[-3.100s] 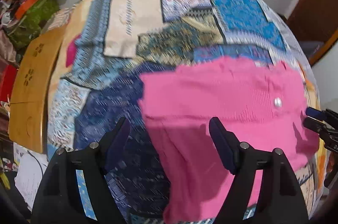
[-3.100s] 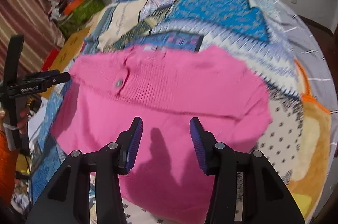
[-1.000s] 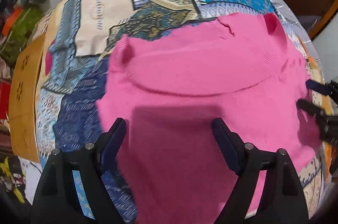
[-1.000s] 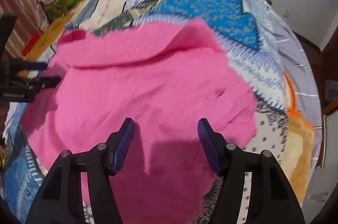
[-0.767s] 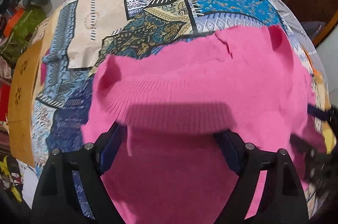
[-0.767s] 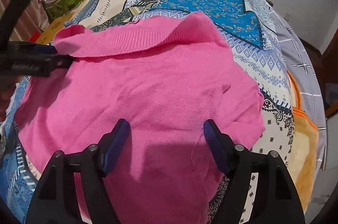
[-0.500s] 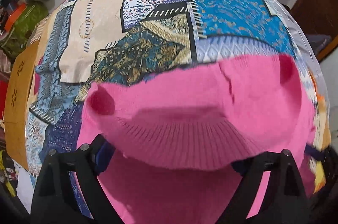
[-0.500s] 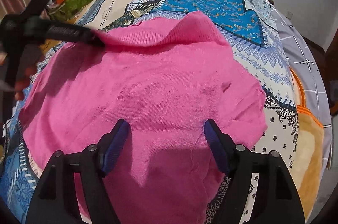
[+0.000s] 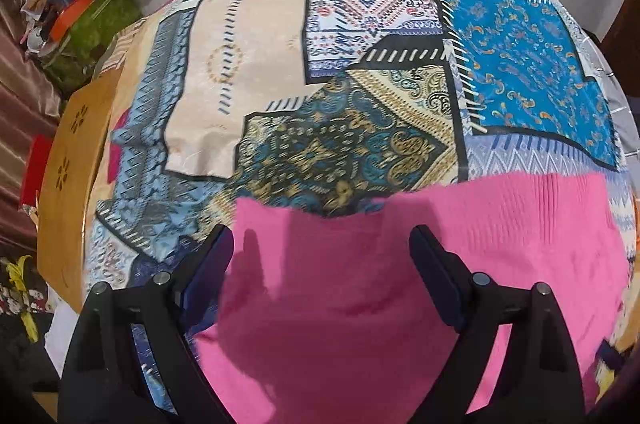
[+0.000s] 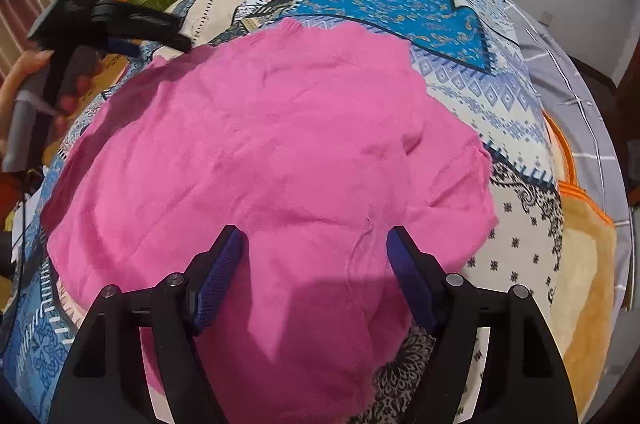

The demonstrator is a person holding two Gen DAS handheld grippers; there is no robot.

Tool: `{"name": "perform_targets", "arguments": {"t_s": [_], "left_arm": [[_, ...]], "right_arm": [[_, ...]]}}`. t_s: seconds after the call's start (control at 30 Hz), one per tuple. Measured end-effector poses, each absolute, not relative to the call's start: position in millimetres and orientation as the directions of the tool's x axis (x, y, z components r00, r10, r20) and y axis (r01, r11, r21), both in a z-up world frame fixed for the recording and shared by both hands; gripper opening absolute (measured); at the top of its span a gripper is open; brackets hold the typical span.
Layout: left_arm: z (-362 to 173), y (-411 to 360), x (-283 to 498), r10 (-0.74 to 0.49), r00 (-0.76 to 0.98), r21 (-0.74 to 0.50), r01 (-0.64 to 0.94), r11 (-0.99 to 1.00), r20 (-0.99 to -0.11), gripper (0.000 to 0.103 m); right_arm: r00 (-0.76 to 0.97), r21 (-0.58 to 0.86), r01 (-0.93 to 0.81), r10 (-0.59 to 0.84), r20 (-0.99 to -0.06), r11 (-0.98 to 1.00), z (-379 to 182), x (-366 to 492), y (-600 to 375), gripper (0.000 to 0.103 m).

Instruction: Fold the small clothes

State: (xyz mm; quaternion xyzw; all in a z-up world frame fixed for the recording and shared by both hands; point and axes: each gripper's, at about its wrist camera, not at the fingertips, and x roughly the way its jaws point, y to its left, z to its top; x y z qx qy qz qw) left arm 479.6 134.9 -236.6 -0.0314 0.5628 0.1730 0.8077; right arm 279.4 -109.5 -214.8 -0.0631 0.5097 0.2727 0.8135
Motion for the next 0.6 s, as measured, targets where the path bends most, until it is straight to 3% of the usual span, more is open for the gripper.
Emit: {"name": "perform_targets", "arguments": {"t_s": [0.6], "left_arm": [[-188.1,166.0,337.1,0.154,0.330,0.072,-0.246,0.967,-0.931,0.090]], "right_arm": [[0.357,0.248,-0.377,0.387,-0.850,0.892,-172.5,242.8,-159.0,0.072]]}}
